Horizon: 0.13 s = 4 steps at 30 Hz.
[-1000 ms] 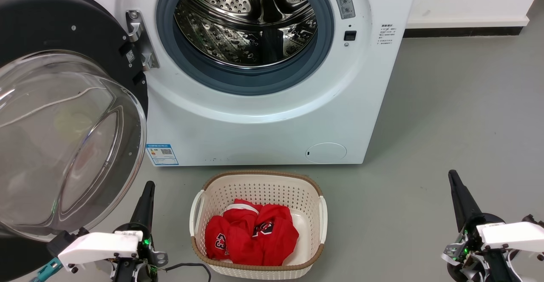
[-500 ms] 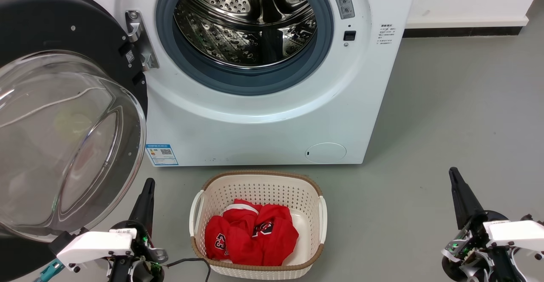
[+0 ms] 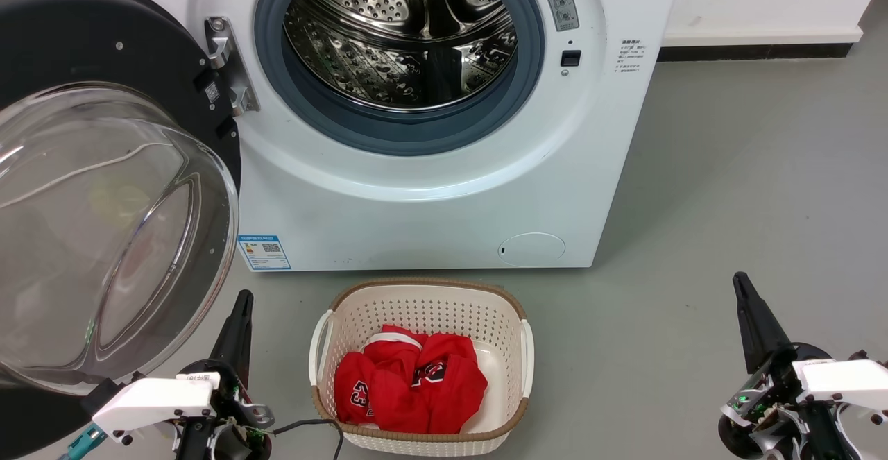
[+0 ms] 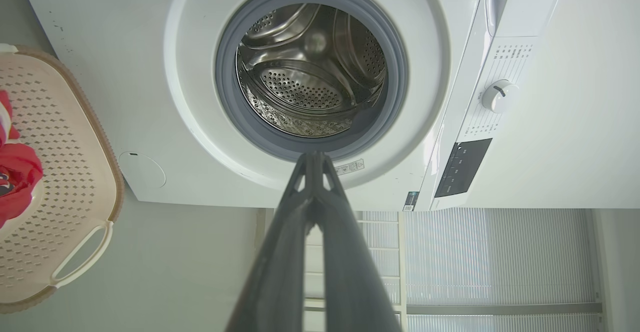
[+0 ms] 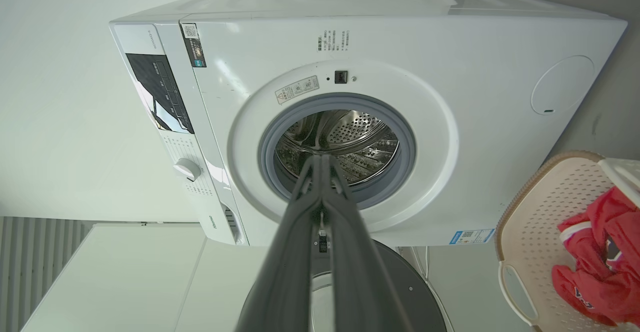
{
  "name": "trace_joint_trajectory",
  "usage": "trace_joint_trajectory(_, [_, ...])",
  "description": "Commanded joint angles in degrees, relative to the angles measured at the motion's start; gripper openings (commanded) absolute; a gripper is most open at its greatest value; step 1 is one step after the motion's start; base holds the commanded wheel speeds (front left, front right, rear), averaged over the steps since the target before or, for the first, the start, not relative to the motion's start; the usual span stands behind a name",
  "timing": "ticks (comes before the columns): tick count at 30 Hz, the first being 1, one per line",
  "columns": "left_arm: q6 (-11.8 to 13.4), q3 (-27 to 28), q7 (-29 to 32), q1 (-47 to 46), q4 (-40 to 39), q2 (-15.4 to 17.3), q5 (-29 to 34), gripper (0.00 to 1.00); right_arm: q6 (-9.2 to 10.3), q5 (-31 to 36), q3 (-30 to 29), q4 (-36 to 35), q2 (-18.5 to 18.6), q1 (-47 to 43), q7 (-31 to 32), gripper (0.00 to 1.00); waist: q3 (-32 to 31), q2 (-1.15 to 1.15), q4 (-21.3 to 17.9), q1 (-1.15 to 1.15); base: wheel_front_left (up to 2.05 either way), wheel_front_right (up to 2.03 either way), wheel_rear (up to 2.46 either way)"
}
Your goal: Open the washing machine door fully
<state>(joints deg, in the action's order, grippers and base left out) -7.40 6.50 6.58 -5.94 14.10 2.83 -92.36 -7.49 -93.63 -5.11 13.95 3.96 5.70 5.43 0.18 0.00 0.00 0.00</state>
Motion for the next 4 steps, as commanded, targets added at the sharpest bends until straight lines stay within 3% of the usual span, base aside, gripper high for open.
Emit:
trace_joint_trajectory(1, [-0.21, 0.17, 0.17, -0.61, 0.07, 0.09, -0.09, 0.0, 0.0, 0.18, -0.12, 0.09, -0.14, 0.77, 0.16, 0.0, 0.0, 0.0, 0.0, 0.0, 0.0, 0.0, 0.0])
trace_joint_trajectory(4, [-0.21, 0.17, 0.17, -0.6, 0.07, 0.09, -0.1, 0.0, 0.0, 0.25, -0.17, 0.1, -0.18, 0.78, 0.15, 0.0, 0.0, 0.0, 0.0, 0.0, 0.0, 0.0, 0.0])
